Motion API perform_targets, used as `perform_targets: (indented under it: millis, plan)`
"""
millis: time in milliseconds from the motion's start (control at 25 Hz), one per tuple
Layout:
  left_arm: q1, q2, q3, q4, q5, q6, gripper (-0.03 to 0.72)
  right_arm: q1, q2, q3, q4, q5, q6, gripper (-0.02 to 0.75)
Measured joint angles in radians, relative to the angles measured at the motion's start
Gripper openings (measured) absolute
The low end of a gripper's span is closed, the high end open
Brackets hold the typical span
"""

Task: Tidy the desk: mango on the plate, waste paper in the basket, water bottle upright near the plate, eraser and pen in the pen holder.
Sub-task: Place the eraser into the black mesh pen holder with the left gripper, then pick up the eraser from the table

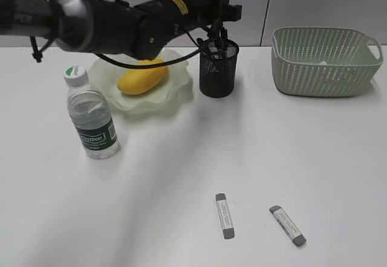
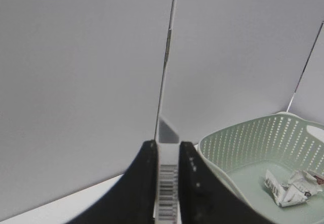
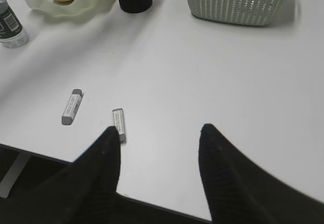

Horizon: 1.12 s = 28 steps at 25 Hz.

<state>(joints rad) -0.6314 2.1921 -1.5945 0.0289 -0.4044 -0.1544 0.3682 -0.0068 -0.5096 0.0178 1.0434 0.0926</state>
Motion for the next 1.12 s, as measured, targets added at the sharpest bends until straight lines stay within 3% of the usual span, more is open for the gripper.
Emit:
perform_targets:
  millis: [280, 480, 600, 720, 880, 1120]
  plan:
    - [-0.001, 0.088, 0.0, 0.005, -0.083, 0.0, 0.106, 0.0, 0.0, 0.0, 0.0, 0.0, 0.0, 0.403]
    - [-0.001, 0.085, 0.0, 0.0, -0.091, 0.0, 0.412, 0.0, 0.0, 0.0, 0.0, 0.0, 0.0, 0.403]
    - [0.001, 0.049, 0.001, -0.004, -0.015, 0.0, 0.489, 0.0, 0.0, 0.0, 0.0, 0.0, 0.0, 0.403]
    - [0.002, -0.068, 0.002, -0.005, 0.252, 0.0, 0.466, 0.0, 0.0, 0.0, 0.0, 0.0, 0.0, 0.403]
    - [0.006, -0.284, 0.041, 0.025, 0.626, 0.015, 0.354, 0.0, 0.0, 0.0, 0.0, 0.0, 0.0, 0.403]
    - [0.006, -0.735, 0.421, 0.059, 0.918, 0.024, 0.313, 0.0, 0.0, 0.0, 0.0, 0.0, 0.0, 0.403]
